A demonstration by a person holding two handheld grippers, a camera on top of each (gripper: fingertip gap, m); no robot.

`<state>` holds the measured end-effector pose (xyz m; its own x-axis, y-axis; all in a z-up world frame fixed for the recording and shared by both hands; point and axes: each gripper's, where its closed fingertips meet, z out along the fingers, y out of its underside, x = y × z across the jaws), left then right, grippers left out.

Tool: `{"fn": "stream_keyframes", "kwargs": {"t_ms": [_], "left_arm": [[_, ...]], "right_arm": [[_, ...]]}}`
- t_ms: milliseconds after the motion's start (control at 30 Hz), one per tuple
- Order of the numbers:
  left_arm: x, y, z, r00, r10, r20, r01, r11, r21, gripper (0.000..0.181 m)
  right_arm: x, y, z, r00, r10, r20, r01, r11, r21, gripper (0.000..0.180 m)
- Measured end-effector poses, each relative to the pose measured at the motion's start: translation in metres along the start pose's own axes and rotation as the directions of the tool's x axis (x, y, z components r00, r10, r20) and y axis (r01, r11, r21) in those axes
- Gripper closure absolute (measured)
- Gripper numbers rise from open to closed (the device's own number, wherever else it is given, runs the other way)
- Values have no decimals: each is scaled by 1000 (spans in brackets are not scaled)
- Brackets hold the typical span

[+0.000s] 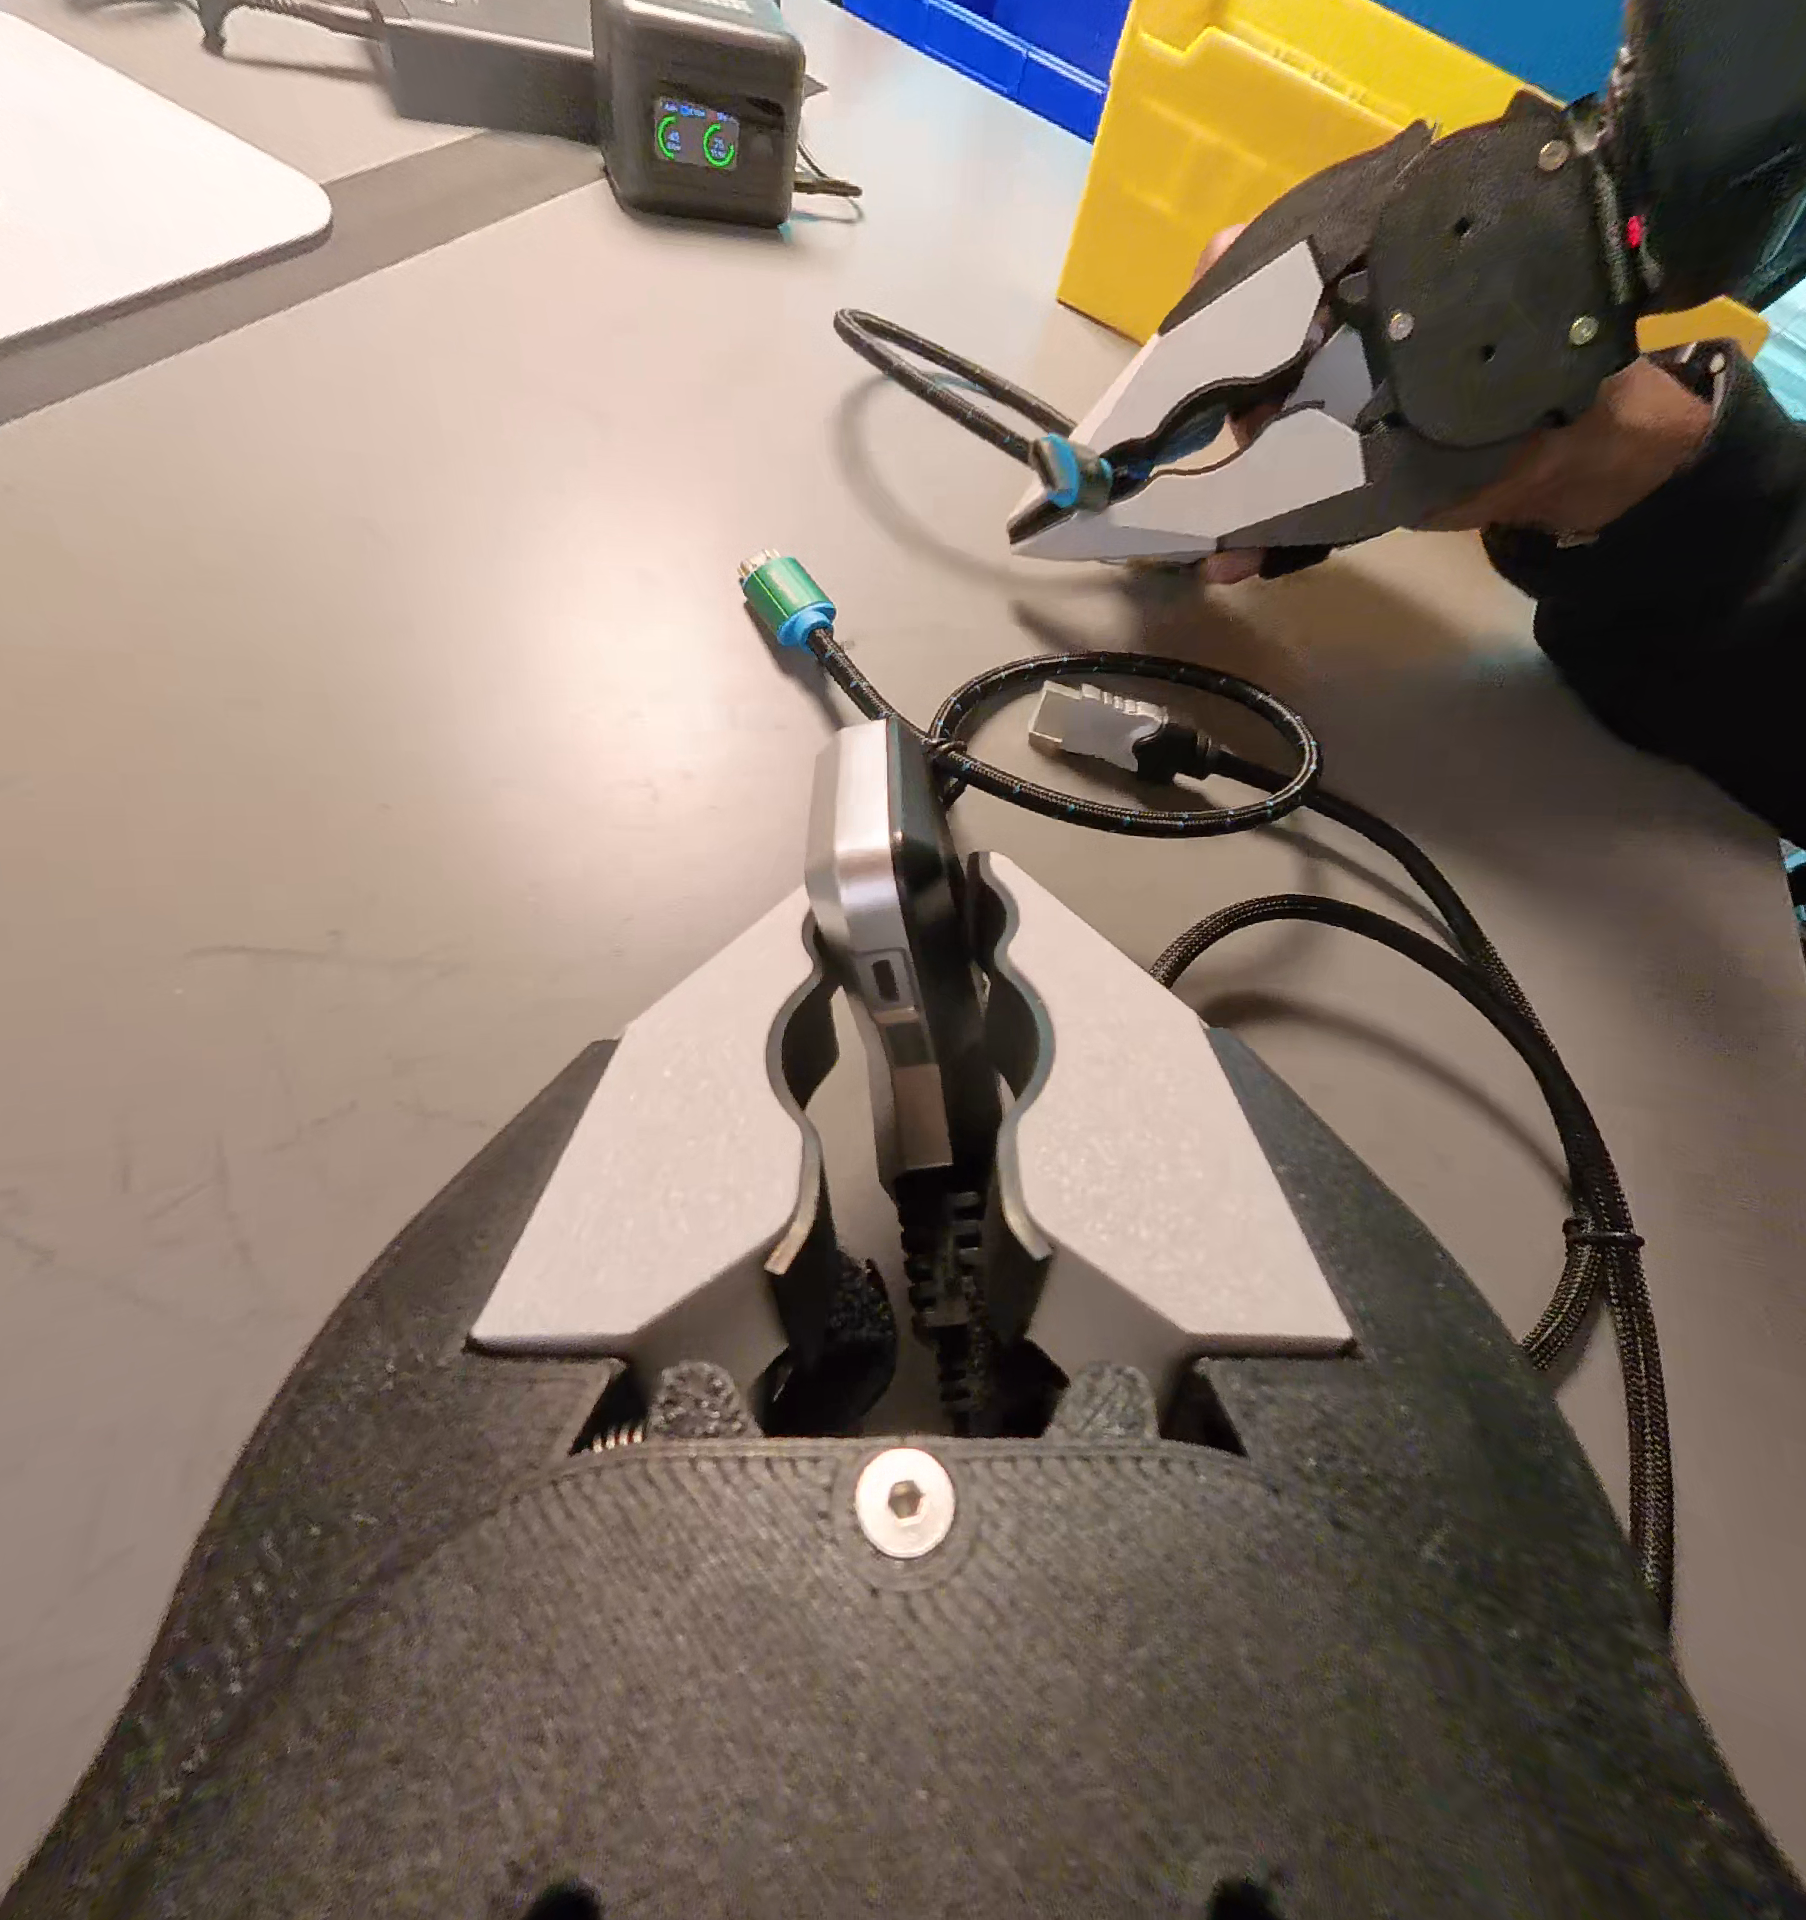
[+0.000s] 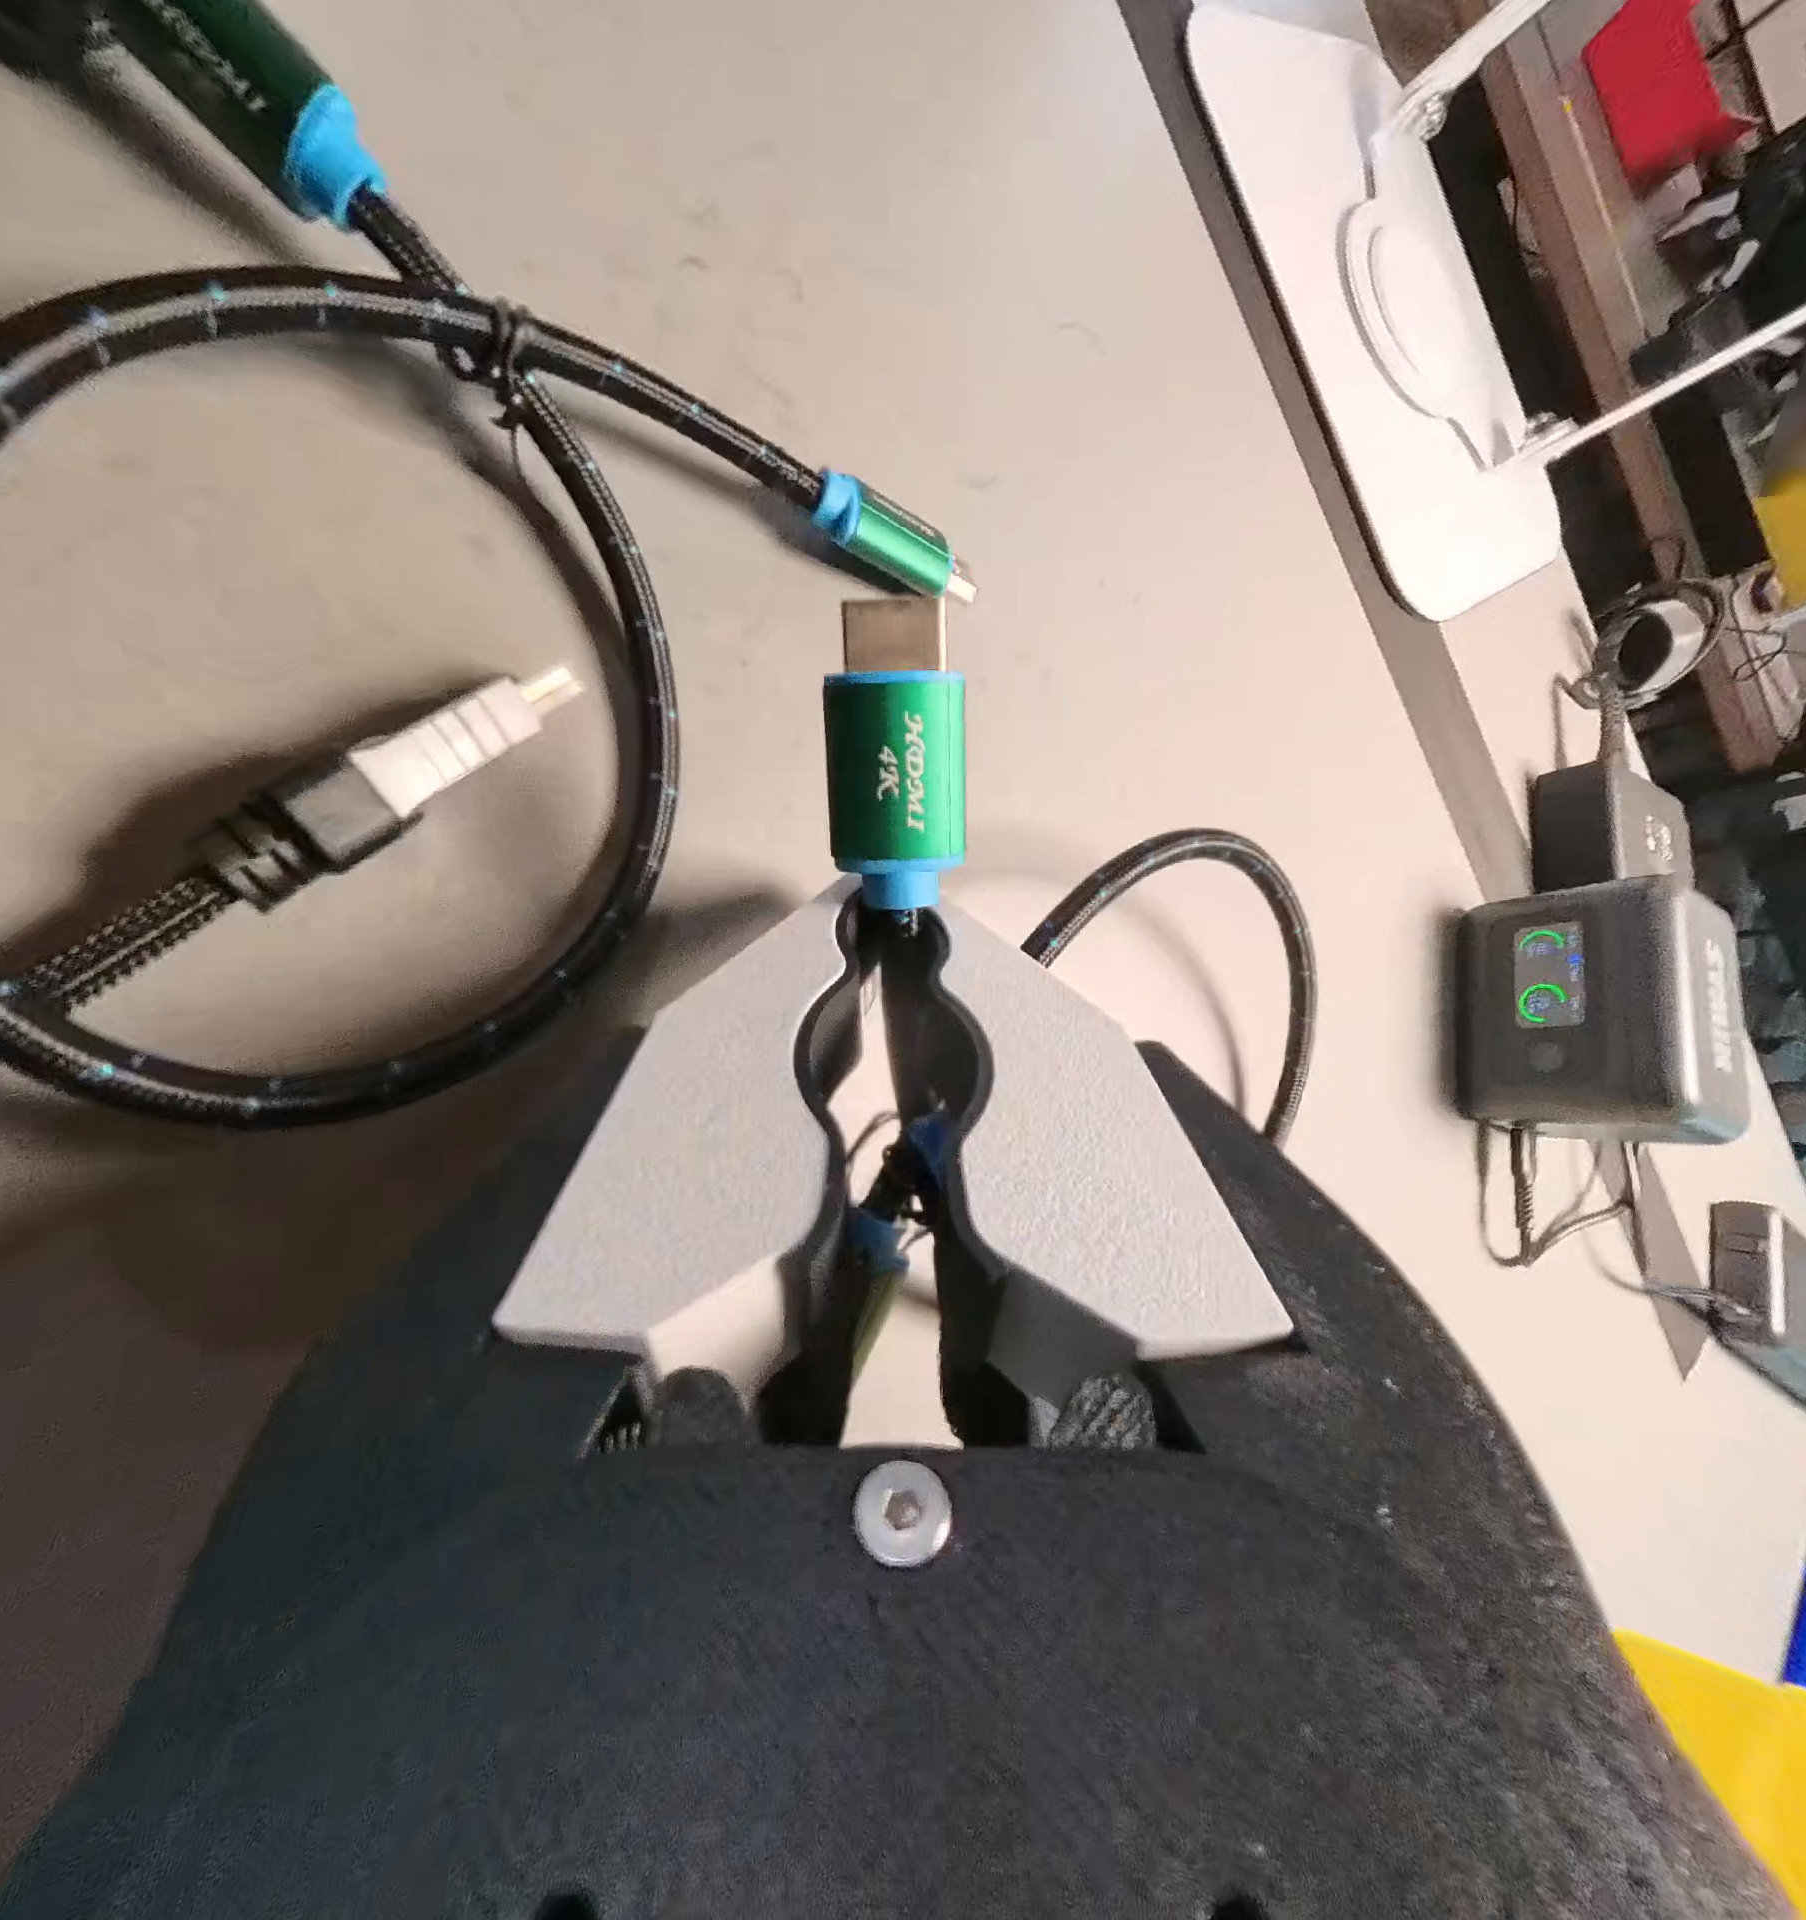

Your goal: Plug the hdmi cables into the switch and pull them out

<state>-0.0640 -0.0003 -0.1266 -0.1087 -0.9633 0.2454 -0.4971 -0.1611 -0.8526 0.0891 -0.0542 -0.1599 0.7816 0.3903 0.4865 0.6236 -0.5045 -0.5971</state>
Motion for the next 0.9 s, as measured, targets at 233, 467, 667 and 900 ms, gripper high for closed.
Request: {"fn": "stream_keyframes", "kwargs": {"t_ms": [233, 467, 667, 900], "left_arm": [[0, 0, 1, 1000, -7, 0, 7, 1000, 2, 157], [-1, 0, 1, 1000, -19, -3, 19, 1000, 6, 157], [-1, 0, 1, 1000, -22, 2, 22, 1000, 4, 157], [-1, 1, 1, 1000, -21, 8, 21, 1000, -2, 157]], "right_arm": [[-1, -8, -2, 999, 51, 17, -51, 997, 54, 171], [-3, -13, -5, 995, 87, 44, -90, 993, 81, 158], [3, -22, -15, 976, 185, 113, -201, 967, 158, 143], [4, -22, -23, 925, 294, 241, -338, 925, 171, 133]]}}
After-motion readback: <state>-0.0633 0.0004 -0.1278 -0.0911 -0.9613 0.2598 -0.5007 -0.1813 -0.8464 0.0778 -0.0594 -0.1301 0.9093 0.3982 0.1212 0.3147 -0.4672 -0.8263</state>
